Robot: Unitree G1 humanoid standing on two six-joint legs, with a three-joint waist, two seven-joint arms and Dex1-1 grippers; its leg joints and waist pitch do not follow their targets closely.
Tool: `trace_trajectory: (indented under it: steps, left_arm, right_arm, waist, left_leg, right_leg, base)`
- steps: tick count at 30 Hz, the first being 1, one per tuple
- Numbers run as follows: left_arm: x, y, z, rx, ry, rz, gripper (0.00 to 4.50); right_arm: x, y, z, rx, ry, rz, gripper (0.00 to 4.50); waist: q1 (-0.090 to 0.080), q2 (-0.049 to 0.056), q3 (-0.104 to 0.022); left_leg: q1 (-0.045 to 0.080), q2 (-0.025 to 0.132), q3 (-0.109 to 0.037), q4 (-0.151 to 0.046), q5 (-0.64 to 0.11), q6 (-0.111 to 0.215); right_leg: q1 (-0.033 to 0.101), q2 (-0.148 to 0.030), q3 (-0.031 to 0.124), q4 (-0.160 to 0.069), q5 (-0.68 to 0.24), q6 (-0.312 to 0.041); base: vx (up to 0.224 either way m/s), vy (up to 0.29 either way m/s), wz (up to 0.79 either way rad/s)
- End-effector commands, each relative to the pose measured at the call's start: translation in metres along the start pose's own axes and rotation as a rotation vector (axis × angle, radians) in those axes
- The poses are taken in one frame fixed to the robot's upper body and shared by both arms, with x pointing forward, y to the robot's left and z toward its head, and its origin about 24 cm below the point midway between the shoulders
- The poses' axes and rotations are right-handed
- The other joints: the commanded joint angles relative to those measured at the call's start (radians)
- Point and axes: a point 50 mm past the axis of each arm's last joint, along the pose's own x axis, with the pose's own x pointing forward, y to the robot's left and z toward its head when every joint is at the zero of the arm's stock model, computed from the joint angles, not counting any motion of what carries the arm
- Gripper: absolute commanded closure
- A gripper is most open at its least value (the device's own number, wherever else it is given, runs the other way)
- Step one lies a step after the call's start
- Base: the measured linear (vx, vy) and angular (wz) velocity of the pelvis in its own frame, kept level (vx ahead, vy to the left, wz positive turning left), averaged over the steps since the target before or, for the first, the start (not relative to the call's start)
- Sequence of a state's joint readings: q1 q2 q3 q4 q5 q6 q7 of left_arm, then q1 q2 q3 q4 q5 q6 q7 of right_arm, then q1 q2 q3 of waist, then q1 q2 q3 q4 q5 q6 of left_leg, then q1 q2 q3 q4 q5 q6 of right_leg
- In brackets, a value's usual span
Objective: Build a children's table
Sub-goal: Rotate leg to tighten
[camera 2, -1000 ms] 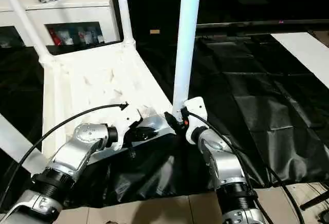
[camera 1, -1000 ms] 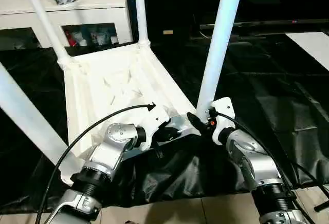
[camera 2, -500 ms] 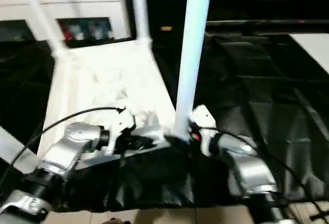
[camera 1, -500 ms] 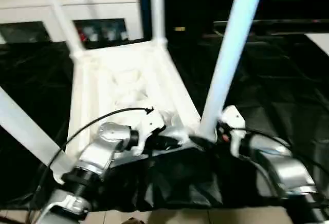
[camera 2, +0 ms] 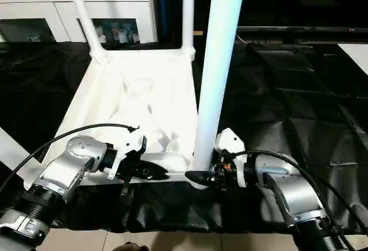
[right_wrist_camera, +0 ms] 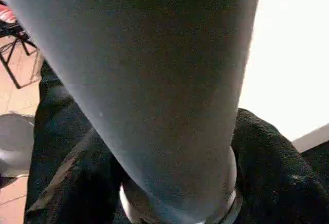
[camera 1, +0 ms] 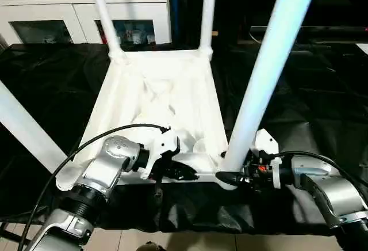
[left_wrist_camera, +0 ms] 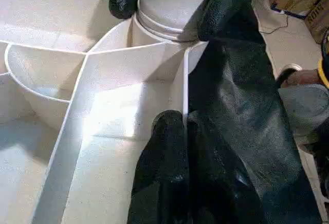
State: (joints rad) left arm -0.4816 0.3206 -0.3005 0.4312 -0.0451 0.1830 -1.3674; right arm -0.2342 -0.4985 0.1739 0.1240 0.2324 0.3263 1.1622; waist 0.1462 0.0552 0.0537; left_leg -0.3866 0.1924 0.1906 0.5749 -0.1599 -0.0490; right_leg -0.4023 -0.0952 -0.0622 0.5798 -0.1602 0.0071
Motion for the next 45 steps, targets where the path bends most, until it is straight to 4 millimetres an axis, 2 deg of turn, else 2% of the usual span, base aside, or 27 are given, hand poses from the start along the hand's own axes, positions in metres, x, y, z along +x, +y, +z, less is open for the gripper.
trace_trajectory:
  steps: [1, 7, 10, 13, 14, 16, 17, 18, 19, 20, 22, 23, 25, 27, 28, 30, 32, 33, 35, 38, 40, 42, 43, 45]
  left_arm:
    - [0.003, 0.004, 0.026, 0.095, -0.064, -0.026, 4.5]
    - [0.006, 0.004, 0.026, 0.094, -0.073, -0.017, 4.5]
    - [0.011, 0.008, 0.027, 0.088, -0.085, 0.044, 4.5]
    - [0.015, 0.012, 0.03, 0.082, -0.096, 0.094, 4.5]
    - [0.02, 0.014, 0.032, 0.08, -0.1, 0.133, 4.5]
    - [0.027, 0.016, 0.037, 0.07, -0.116, 0.185, 4.5]
    - [0.034, 0.018, 0.041, 0.061, -0.131, 0.225, 4.5]
    - [0.035, 0.018, 0.042, 0.06, -0.132, 0.227, 4.5]
    - [0.036, 0.018, 0.042, 0.059, -0.135, 0.234, 4.5]
    - [0.041, 0.018, 0.045, 0.05, -0.147, 0.268, 4.5]
    - [0.05, 0.018, 0.049, 0.039, -0.156, 0.308, 4.5]
    - [0.054, 0.017, 0.052, 0.032, -0.162, 0.325, 4.5]
    - [0.057, 0.016, 0.053, 0.029, -0.169, 0.325, 4.5]
    - [0.06, 0.014, 0.054, 0.041, -0.168, 0.318, 4.5]
    - [0.061, 0.013, 0.054, 0.044, -0.166, 0.317, 4.5]
    - [0.06, 0.013, 0.054, 0.049, -0.162, 0.321, 4.5]
    - [0.058, 0.012, 0.052, 0.056, -0.157, 0.309, 4.5]
    - [0.056, 0.013, 0.051, 0.058, -0.154, 0.311, 4.5]
    - [0.051, 0.013, 0.05, 0.066, -0.156, 0.299, 4.5]
    - [0.045, 0.013, 0.048, 0.08, -0.155, 0.281, 4.5]
    - [0.04, 0.014, 0.046, 0.09, -0.146, 0.273, 4.5]
    - [0.034, 0.015, 0.044, 0.094, -0.138, 0.257, 4.5]
    - [0.031, 0.016, 0.043, 0.099, -0.135, 0.251, 4.5]
    - [0.028, 0.016, 0.042, 0.104, -0.133, 0.246, 4.5]
  right_arm:
    - [0.015, 0.015, -0.001, 0.002, 0.004, 0.127, 1.81]
    - [0.018, 0.019, -0.002, 0.005, -0.002, 0.146, 1.91]
    - [0.023, 0.022, -0.005, 0.021, -0.024, 0.123, 1.93]
    - [0.029, 0.018, -0.005, 0.038, -0.052, 0.045, 1.93]
    - [0.036, 0.012, -0.005, 0.053, -0.067, -0.06, 1.94]
    - [0.047, 0.0, -0.008, 0.091, -0.076, -0.227, 1.94]
    - [0.056, -0.007, -0.009, 0.126, -0.088, -0.329, 1.94]
    - [0.057, -0.007, -0.009, 0.127, -0.089, -0.334, 1.94]
    - [0.059, -0.008, -0.008, 0.136, -0.093, -0.351, 1.94]
    - [0.066, -0.01, -0.008, 0.164, -0.104, -0.402, 2.03]
    - [0.077, -0.014, -0.004, 0.201, -0.121, -0.477, 2.14]
    - [0.083, -0.016, 0.0, 0.219, -0.129, -0.512, 2.14]
    - [0.088, -0.016, 0.003, 0.214, -0.134, -0.515, 2.14]
    - [0.093, -0.015, 0.01, 0.2, -0.163, -0.488, 2.14]
    - [0.094, -0.015, 0.011, 0.201, -0.172, -0.486, 2.14]
    - [0.094, -0.015, 0.016, 0.219, -0.215, -0.463, 1.67]
    - [0.092, -0.014, 0.017, 0.218, -0.221, -0.437, 1.67]
    - [0.09, -0.013, 0.017, 0.21, -0.219, -0.429, 1.65]
    - [0.083, -0.013, 0.015, 0.175, -0.201, -0.416, 1.28]
    - [0.076, -0.011, 0.01, 0.138, -0.173, -0.37, 1.21]
    - [0.068, -0.008, 0.007, 0.113, -0.154, -0.312, 1.21]
    - [0.059, -0.004, 0.004, 0.085, -0.133, -0.24, 1.21]
    - [0.054, -0.002, 0.003, 0.073, -0.123, -0.213, 1.21]
    - [0.05, -0.001, 0.002, 0.064, -0.114, -0.188, 1.21]
  waist:
    - [-0.004, -0.018, -0.064]
    - [-0.003, -0.018, -0.067]
    - [-0.001, -0.014, -0.066]
    - [-0.004, -0.014, -0.061]
    - [-0.006, -0.013, -0.06]
    - [-0.016, -0.012, -0.056]
    - [-0.027, -0.015, -0.054]
    - [-0.034, -0.015, -0.051]
    - [-0.042, -0.015, -0.051]
    - [-0.045, -0.016, -0.05]
    - [-0.064, -0.014, -0.044]
    - [-0.068, -0.016, -0.043]
    - [-0.076, -0.013, -0.042]
    - [-0.085, -0.009, -0.043]
    - [-0.088, -0.008, -0.044]
    - [-0.088, -0.003, -0.047]
    - [-0.088, -0.004, -0.047]
    - [-0.086, -0.001, -0.049]
    - [-0.084, -0.005, -0.051]
    - [-0.078, -0.005, -0.055]
    - [-0.073, -0.009, -0.058]
    - [-0.063, -0.009, -0.062]
    - [-0.058, -0.01, -0.065]
    - [-0.048, -0.011, -0.066]
  left_leg:
    - [0.024, 0.042, -0.016, -0.07, -0.281, 0.037]
    - [0.023, 0.041, -0.015, -0.067, -0.259, 0.046]
    - [0.026, 0.042, -0.014, -0.067, -0.269, 0.045]
    - [0.026, 0.041, -0.015, -0.071, -0.304, 0.032]
    - [0.025, 0.039, -0.019, -0.074, -0.319, 0.023]
    - [0.029, 0.037, -0.021, -0.077, -0.357, -0.002]
    - [0.031, 0.033, -0.028, -0.079, -0.397, -0.026]
    - [0.029, 0.031, -0.029, -0.081, -0.408, -0.029]
    - [0.03, 0.029, -0.033, -0.081, -0.43, -0.028]
    - [0.03, 0.029, -0.032, -0.082, -0.432, -0.027]
    - [0.029, 0.026, -0.036, -0.083, -0.468, -0.029]
    - [0.028, 0.022, -0.038, -0.082, -0.476, -0.031]
    - [0.033, 0.019, -0.043, -0.079, -0.498, -0.029]
    - [0.034, 0.017, -0.048, -0.08, -0.52, -0.023]
    - [0.035, 0.019, -0.049, -0.082, -0.526, -0.02]
    - [0.037, 0.023, -0.048, -0.087, -0.52, -0.012]
    - [0.036, 0.026, -0.047, -0.09, -0.523, -0.01]
    - [0.036, 0.028, -0.046, -0.091, -0.522, -0.012]
    - [0.033, 0.027, -0.043, -0.091, -0.505, -0.011]
    - [0.03, 0.029, -0.038, -0.09, -0.462, -0.003]
    - [0.028, 0.028, -0.033, -0.087, -0.425, 0.007]
    - [0.03, 0.03, -0.028, -0.082, -0.376, 0.022]
    - [0.024, 0.032, -0.027, -0.08, -0.341, 0.033]
    - [0.028, 0.033, -0.022, -0.075, -0.31, 0.046]
  right_leg:
    - [0.036, -0.056, 0.036, -0.066, -0.329, -0.19]
    - [0.037, -0.055, 0.035, -0.061, -0.293, -0.202]
    - [0.034, -0.053, 0.036, -0.063, -0.292, -0.205]
    - [0.034, -0.056, 0.036, -0.07, -0.348, -0.194]
    - [0.037, -0.058, 0.034, -0.072, -0.387, -0.181]
    - [0.029, -0.059, 0.032, -0.08, -0.446, -0.166]
    - [0.029, -0.063, 0.026, -0.087, -0.531, -0.139]
    - [0.029, -0.061, 0.024, -0.091, -0.552, -0.128]
    - [0.032, -0.061, 0.018, -0.098, -0.593, -0.101]
    - [0.03, -0.06, 0.019, -0.101, -0.596, -0.093]
    - [0.024, -0.057, 0.015, -0.108, -0.623, -0.084]
    - [0.026, -0.058, 0.011, -0.11, -0.641, -0.077]
    - [0.023, -0.059, 0.005, -0.12, -0.69, -0.055]
    - [0.026, -0.056, -0.003, -0.129, -0.69, -0.041]
    - [0.026, -0.056, -0.003, -0.129, -0.678, -0.044]
    - [0.029, -0.055, -0.002, -0.126, -0.611, -0.067]
    - [0.029, -0.054, 0.001, -0.122, -0.569, -0.088]
    - [0.03, -0.054, 0.004, -0.117, -0.545, -0.1]
    - [0.032, -0.054, 0.009, -0.112, -0.509, -0.113]
    - [0.034, -0.055, 0.018, -0.104, -0.452, -0.138]
    - [0.037, -0.054, 0.023, -0.098, -0.409, -0.153]
    - [0.036, -0.053, 0.029, -0.09, -0.356, -0.176]
    - [0.043, -0.052, 0.03, -0.082, -0.316, -0.184]
    - [0.039, -0.053, 0.031, -0.079, -0.281, -0.2]
  base:
    - [0.0, 0.0, 0.0]
    - [0.0, 0.0, 0.0]
    - [0.0, 0.0, 0.0]
    - [0.0, 0.0, 0.0]
    - [0.0, 0.0, 0.0]
    - [0.0, 0.0, 0.0]
    - [-0.06, 0.003, -0.08]
    - [-0.06, 0.003, -0.08]
    - [-0.054, 0.015, -0.1]
    - [0.0, 0.0, 0.0]
    - [0.0, 0.0, 0.0]
    - [0.0, 0.0, 0.0]
    - [0.0, 0.0, 0.0]
    - [0.0, 0.0, 0.0]
    - [0.0, 0.0, 0.0]
    - [0.0, 0.0, 0.0]
    - [0.0, 0.0, 0.0]
    - [0.0, 0.0, 0.0]
    - [0.0, 0.0, 0.0]
    - [0.0, 0.0, 0.0]
    - [0.0, 0.0, 0.0]
    - [0.0, 0.0, 0.0]
    - [0.0, 0.0, 0.0]
    - [0.0, 0.0, 0.0]
